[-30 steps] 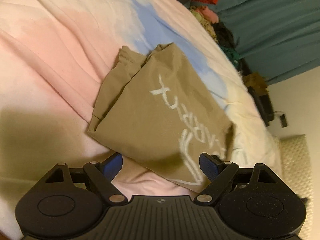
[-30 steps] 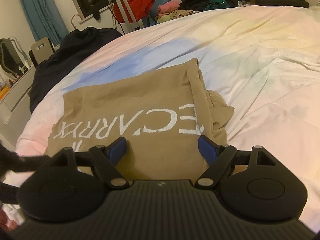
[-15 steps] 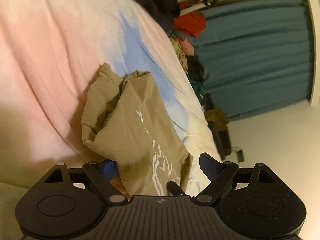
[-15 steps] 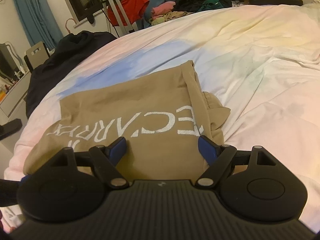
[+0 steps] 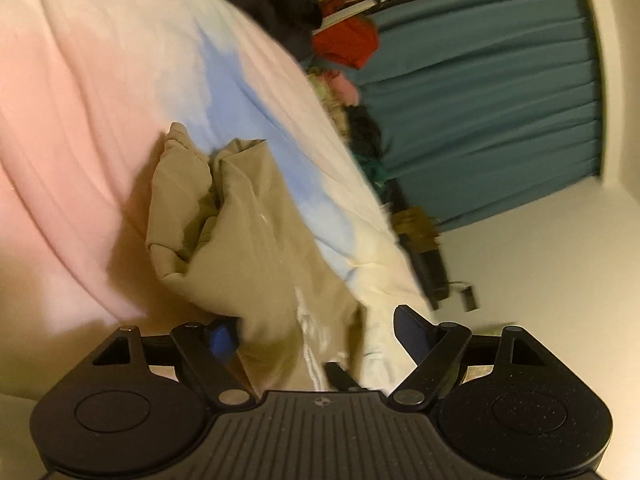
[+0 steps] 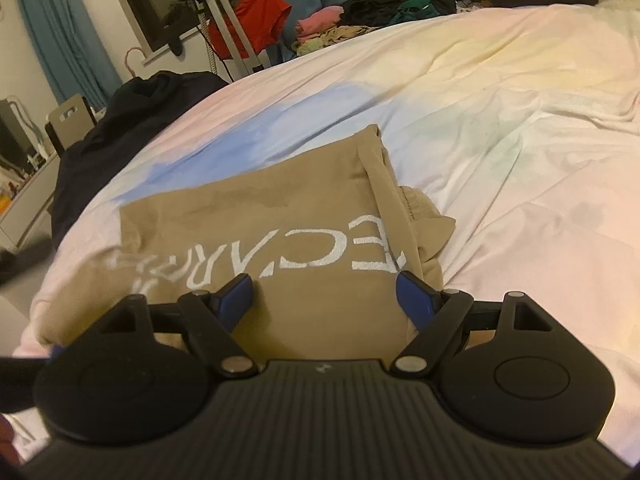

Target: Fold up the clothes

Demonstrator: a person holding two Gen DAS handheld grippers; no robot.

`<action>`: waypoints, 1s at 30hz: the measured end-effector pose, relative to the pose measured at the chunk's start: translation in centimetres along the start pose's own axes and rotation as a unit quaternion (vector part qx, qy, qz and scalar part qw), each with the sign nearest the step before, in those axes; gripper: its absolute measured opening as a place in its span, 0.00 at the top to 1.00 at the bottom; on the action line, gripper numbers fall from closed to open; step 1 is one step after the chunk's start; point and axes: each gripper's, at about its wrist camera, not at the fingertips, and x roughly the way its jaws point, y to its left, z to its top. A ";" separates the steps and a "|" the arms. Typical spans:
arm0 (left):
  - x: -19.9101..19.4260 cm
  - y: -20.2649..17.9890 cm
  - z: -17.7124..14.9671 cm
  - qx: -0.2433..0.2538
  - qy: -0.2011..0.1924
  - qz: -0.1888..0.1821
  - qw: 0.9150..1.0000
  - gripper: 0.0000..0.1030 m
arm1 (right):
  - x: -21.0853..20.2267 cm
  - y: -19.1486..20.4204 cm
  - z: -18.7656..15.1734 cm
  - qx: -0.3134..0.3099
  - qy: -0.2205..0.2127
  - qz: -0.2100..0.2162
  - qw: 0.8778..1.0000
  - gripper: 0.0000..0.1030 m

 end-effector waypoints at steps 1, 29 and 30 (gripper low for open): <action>0.3 0.2 0.0 -0.003 0.004 0.010 1.000 0.22 | 0.0 0.0 0.0 0.000 0.000 0.000 1.000 0.22; 2.6 -1.9 0.6 0.053 -0.009 0.047 0.997 0.77 | -5.5 -3.0 2.0 0.164 -0.031 0.167 0.972 0.19; 2.5 -2.0 0.7 0.052 -0.010 0.043 0.998 0.78 | -5.4 -3.2 1.9 0.183 -0.014 0.199 0.963 0.19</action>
